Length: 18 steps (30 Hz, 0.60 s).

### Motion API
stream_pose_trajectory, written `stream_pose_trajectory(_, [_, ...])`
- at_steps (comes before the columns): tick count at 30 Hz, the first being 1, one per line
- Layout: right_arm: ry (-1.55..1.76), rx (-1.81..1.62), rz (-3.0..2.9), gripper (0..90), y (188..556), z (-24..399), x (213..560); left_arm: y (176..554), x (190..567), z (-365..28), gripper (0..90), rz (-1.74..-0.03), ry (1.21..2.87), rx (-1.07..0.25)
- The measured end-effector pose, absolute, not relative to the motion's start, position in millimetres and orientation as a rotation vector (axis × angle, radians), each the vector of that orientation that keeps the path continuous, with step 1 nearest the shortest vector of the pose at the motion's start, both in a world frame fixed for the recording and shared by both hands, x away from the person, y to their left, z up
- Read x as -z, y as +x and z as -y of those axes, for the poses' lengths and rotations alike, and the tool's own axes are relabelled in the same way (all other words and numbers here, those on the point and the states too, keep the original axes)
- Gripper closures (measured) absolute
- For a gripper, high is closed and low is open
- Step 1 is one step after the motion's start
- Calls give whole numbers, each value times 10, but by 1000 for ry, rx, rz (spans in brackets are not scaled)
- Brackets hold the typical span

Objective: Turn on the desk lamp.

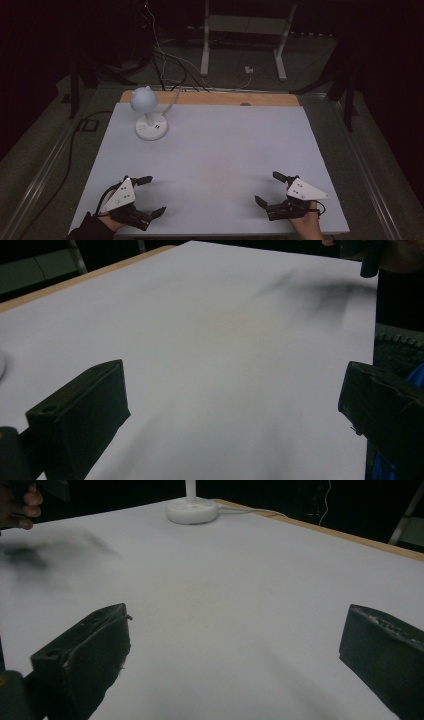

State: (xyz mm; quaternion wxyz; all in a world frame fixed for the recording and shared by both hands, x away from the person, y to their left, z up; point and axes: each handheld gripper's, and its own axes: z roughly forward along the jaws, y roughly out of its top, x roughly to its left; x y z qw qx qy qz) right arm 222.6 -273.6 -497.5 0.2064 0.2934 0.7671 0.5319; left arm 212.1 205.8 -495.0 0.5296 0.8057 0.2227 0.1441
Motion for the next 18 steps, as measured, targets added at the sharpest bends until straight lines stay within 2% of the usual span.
stream_pose_trajectory(18, [818, -1495, -2138, 0, 2215, 2728, 4968, 2228, 4806, -2030, 2, -546, 1924, -337])
